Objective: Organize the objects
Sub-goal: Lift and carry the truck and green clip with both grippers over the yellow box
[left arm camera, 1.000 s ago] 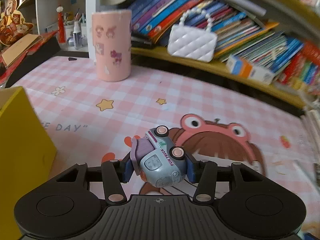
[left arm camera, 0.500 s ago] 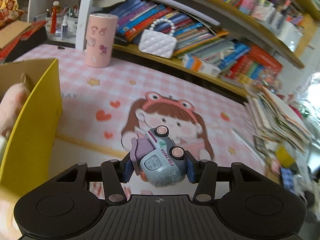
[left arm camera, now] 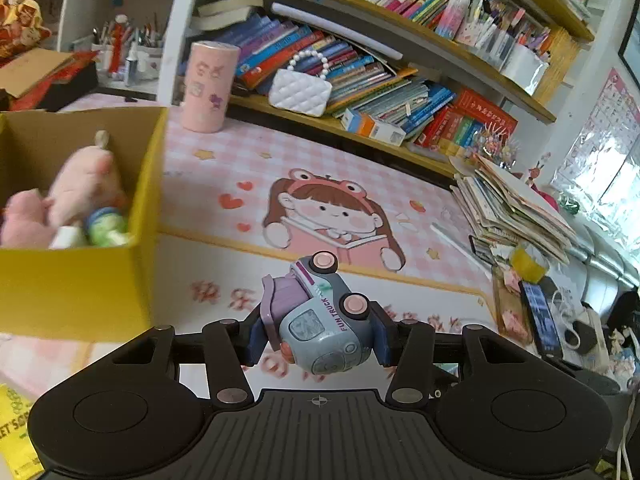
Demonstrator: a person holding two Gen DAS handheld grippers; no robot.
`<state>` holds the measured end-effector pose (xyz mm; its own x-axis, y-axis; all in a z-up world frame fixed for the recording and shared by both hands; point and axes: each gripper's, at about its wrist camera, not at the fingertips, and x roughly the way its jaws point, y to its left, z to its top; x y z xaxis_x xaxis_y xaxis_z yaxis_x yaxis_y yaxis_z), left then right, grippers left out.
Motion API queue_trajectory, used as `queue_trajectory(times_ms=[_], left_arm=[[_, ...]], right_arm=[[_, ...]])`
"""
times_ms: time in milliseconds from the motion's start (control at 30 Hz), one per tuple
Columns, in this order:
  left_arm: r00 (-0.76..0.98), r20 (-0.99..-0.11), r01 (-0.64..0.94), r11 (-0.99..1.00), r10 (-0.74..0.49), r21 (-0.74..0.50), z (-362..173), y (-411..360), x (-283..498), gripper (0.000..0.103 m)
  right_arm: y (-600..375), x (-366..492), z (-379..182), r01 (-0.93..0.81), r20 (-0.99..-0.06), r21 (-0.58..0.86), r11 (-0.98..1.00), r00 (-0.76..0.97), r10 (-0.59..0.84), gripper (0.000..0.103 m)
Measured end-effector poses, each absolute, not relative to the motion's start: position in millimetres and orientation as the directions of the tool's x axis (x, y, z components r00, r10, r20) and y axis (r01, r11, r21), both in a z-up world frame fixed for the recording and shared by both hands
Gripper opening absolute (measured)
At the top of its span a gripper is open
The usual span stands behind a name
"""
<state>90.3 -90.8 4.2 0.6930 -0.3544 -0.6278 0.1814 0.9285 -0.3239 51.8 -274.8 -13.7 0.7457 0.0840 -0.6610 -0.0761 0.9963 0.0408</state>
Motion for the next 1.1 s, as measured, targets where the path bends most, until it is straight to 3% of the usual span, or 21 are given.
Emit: queue_trajectory(times_ms=[567, 1100], left_arm=[[0.733, -0.649, -0.017, 0.949, -0.203, -0.315, -3.4, 42.5, -21.5, 0.049], [0.789, -0.606, -0.104, 0.951, -0.1, -0.291, 11.8, 109.3, -74.2, 0.049]], right_arm=[[-153.2, -27.2, -10.8, -0.24, -0.668, 0.042, 0.97, 0.715, 0.206, 0.066], [-78.6, -55.6, 0.5, -0.37, -0.635, 0.042, 0.928, 0.707, 0.311, 0.066]])
